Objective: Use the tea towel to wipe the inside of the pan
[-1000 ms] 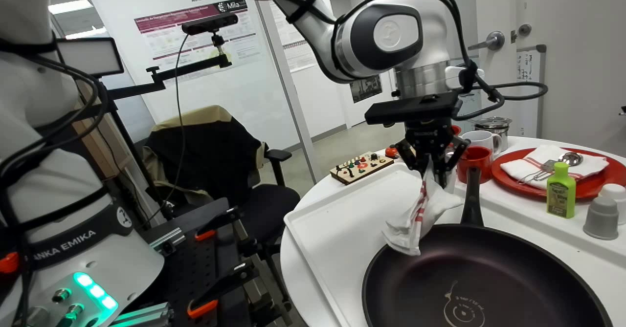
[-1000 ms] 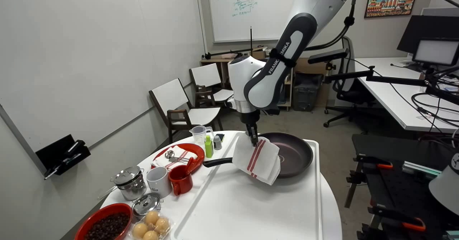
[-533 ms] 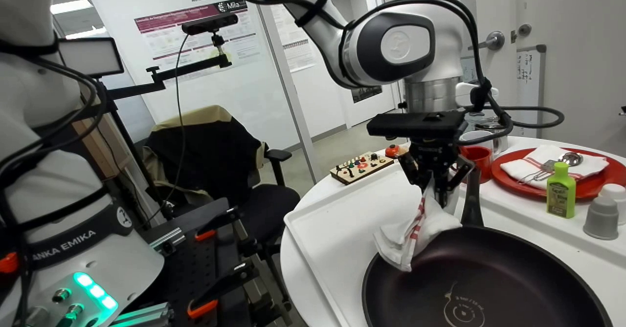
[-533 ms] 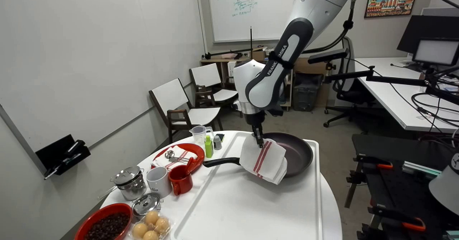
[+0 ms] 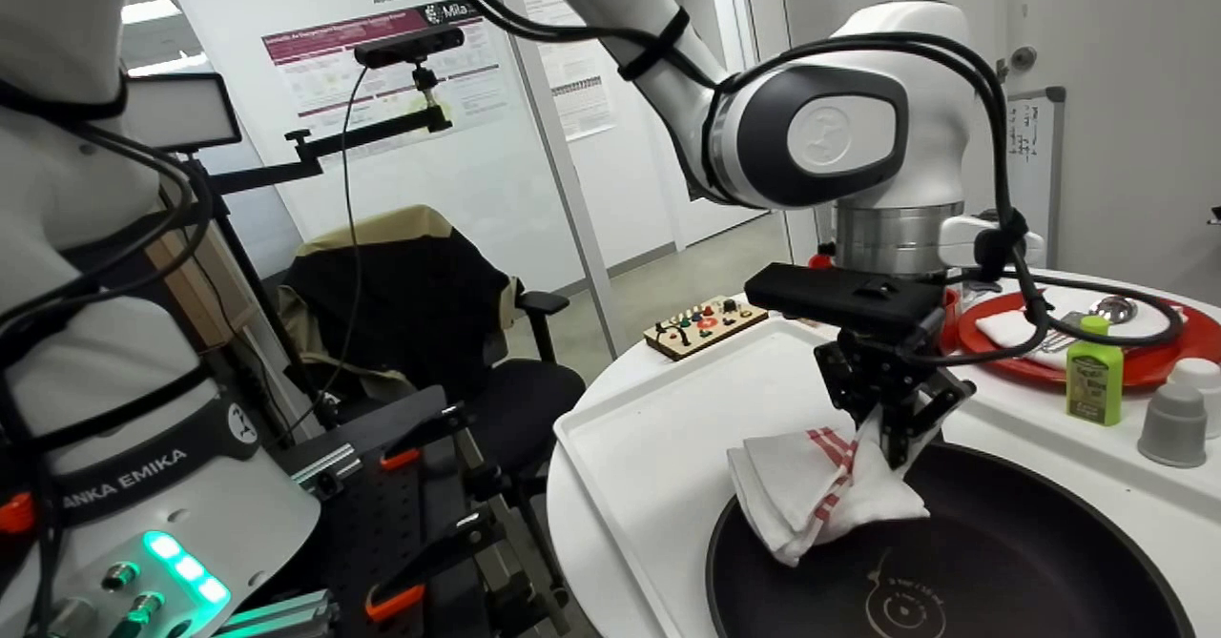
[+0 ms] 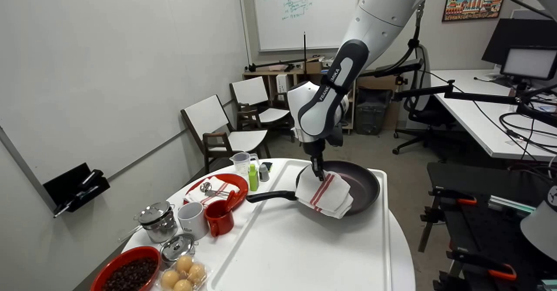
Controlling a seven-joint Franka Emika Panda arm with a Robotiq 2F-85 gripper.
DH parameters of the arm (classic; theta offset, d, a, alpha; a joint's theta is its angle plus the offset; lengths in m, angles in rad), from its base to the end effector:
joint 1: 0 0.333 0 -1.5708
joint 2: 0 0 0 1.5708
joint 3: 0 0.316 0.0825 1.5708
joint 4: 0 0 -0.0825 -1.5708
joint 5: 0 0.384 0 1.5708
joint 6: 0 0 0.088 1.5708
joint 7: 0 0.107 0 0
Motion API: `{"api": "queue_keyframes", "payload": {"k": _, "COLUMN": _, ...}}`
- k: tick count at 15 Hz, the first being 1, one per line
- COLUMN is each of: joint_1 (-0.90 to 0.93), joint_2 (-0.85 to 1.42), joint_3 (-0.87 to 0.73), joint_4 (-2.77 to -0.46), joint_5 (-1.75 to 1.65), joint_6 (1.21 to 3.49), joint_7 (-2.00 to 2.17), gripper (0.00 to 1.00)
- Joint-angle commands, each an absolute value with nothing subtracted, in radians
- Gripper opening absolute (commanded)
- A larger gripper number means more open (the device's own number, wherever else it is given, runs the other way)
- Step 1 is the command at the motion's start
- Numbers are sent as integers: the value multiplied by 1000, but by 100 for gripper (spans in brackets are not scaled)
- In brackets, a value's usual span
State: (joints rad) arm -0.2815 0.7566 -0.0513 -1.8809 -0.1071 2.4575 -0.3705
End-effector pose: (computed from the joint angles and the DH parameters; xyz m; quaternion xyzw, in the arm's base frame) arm 0.5692 -0.1969 0.0893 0.9924 0.0684 -0.1009 0.0142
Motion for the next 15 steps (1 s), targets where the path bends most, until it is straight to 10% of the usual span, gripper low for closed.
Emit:
{"api": "queue_keyframes", "payload": {"k": 1, "joint_1": -309, "joint_2": 773, "joint_3": -75, "joint_4": -1864, "joint_5": -69, "joint_6": 2466, "joint_7": -323, "gripper": 7}}
{"api": "queue_keyframes", "payload": {"k": 15, "joint_1": -279, "joint_2": 865, "joint_3": -77, "joint_4": -1767, "joint_5": -67, "joint_6": 2470, "joint_7": -230, "gripper": 7}}
